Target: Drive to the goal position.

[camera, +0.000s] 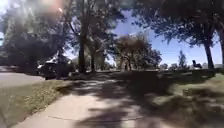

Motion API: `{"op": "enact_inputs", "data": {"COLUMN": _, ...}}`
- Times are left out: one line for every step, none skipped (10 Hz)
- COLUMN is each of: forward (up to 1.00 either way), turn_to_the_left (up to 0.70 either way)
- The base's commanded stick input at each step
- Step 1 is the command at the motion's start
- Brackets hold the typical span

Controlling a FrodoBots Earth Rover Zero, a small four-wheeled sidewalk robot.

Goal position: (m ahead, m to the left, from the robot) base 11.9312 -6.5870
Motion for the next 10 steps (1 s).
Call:
{"op": "enact_inputs", "data": {"forward": 0.85, "turn_to_the_left": 0.3}}
{"op": "enact_inputs", "data": {"forward": 0.85, "turn_to_the_left": 0.19}}
{"op": "enact_inputs", "data": {"forward": 0.85, "turn_to_the_left": 0.05}}
{"op": "enact_inputs", "data": {"forward": 0.85, "turn_to_the_left": 0.0}}
{"op": "enact_inputs", "data": {"forward": 0.85, "turn_to_the_left": 0.0}}
{"op": "enact_inputs", "data": {"forward": 0.85, "turn_to_the_left": 0.0}}
{"op": "enact_inputs", "data": {"forward": 0.85, "turn_to_the_left": 0.0}}
{"op": "enact_inputs", "data": {"forward": 0.85, "turn_to_the_left": 0.0}}
{"op": "enact_inputs", "data": {"forward": 0.85, "turn_to_the_left": 0.0}}
{"op": "enact_inputs", "data": {"forward": 0.85, "turn_to_the_left": 0.0}}
